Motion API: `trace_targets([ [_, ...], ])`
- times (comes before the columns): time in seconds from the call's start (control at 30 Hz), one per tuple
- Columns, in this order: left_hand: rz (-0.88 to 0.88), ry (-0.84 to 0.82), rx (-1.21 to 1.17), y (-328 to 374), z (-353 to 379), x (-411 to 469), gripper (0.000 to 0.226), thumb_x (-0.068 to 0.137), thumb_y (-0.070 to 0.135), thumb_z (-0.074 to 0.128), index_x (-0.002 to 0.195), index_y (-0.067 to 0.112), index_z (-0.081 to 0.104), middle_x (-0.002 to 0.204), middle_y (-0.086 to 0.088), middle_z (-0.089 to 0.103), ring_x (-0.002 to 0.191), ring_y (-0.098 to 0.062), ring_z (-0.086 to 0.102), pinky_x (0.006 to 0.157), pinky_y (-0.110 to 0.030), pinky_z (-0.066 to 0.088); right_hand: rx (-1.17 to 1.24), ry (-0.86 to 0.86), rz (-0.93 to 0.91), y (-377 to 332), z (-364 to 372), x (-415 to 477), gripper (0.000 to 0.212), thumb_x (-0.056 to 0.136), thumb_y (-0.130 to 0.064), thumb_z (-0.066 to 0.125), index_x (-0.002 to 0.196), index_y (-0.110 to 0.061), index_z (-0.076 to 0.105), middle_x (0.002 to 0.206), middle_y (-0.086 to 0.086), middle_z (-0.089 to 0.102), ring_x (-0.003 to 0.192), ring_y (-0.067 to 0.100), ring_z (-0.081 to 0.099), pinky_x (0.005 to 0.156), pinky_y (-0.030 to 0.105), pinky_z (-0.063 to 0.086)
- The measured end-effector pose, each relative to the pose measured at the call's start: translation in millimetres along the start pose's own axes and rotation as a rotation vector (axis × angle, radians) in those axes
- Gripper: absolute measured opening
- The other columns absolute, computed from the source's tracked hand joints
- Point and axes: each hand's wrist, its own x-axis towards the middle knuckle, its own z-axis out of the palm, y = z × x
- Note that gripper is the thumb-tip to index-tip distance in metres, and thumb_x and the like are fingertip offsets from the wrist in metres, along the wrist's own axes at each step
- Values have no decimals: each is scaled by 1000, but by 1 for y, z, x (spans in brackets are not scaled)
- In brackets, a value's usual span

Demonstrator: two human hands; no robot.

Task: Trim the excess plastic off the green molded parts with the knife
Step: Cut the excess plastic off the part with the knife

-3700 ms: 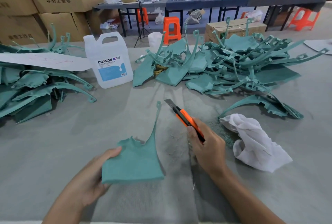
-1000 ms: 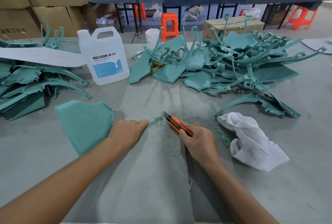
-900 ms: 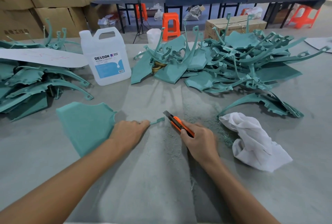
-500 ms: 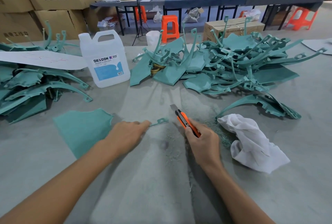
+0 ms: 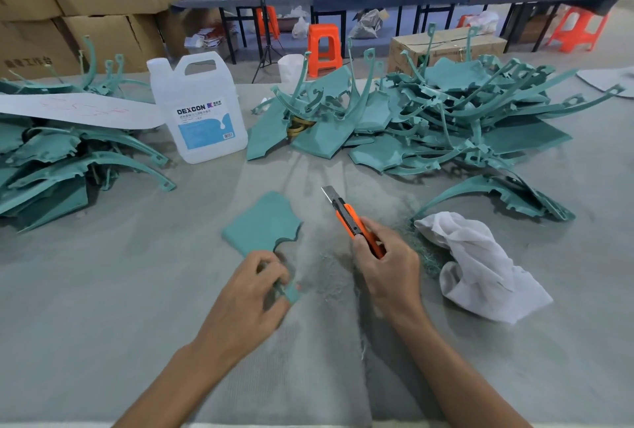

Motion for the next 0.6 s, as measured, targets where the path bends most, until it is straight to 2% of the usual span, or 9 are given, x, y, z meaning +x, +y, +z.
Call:
trace_targets([
  [0.07, -122, 80, -13, -10, -2, -4, 45, 85, 59, 66, 116, 30, 51, 116, 16, 43, 99, -2, 50, 81, -14, 43, -40, -31, -32, -3, 1, -2, 40, 92, -30, 68, 131, -26, 67, 106, -13, 72, 88, 3, 64, 83, 21, 50],
  [0.1, -207, 66, 23, -18, -2, -4, 65, 81, 67, 65, 129, 27, 46, 127, 13, 43, 111, -7, 49, 91, -16, 41, -57, -48, -41, -4, 0, -3, 39, 92, -31, 68, 131, -26, 67, 106, -13, 71, 89, 5, 64, 85, 24, 51],
  [0.17, -387, -105, 182, -32, 0, 2, 98, 79, 82, 52, 152, 21, 28, 157, 0, 29, 144, -17, 28, 116, -32, 28, -96, -71, -64, -6, 1, -4, 30, 91, -34, 67, 120, -27, 71, 98, -15, 68, 81, 3, 60, 82, 28, 52],
  [0.2, -452, -202, 250, -38, 0, 6, 105, 80, 88, 41, 157, 21, 19, 166, -2, 16, 152, -17, 13, 122, -37, 16, -121, -80, -81, -7, 1, -6, 24, 90, -37, 66, 112, -29, 73, 91, -16, 66, 76, 2, 58, 77, 29, 51],
  [0.27, -481, -279, 294, -43, 3, 13, 107, 80, 92, 28, 161, 24, 11, 169, 2, 4, 155, -12, 0, 124, -38, 4, -169, -102, -128, -8, 0, -9, 22, 87, -45, 61, 102, -32, 71, 84, -14, 62, 71, 5, 57, 71, 27, 47],
  [0.4, -428, -233, 332, -44, 10, 16, 104, 78, 92, 32, 159, 29, 18, 168, 10, 8, 154, -5, -2, 122, -37, 6, -295, -229, -287, -11, 4, -14, 26, 84, -45, 60, 100, -29, 71, 82, -7, 66, 72, 17, 63, 64, 34, 51],
  [0.5, -424, -236, 335, -44, 8, 17, 105, 76, 93, 34, 158, 29, 21, 168, 13, 8, 153, -4, -2, 121, -37, 7, -373, -194, -440, -9, 7, -16, 21, 80, -41, 63, 91, -25, 73, 71, -5, 66, 64, 23, 64, 51, 32, 49],
  [0.6, -428, -257, 316, -42, 6, 20, 105, 76, 93, 34, 158, 28, 20, 168, 13, 10, 153, -5, 1, 121, -39, 6, -379, -211, -507, -6, 7, -16, 26, 82, -44, 56, 90, -26, 73, 72, -6, 63, 67, 21, 62, 51, 31, 49],
])
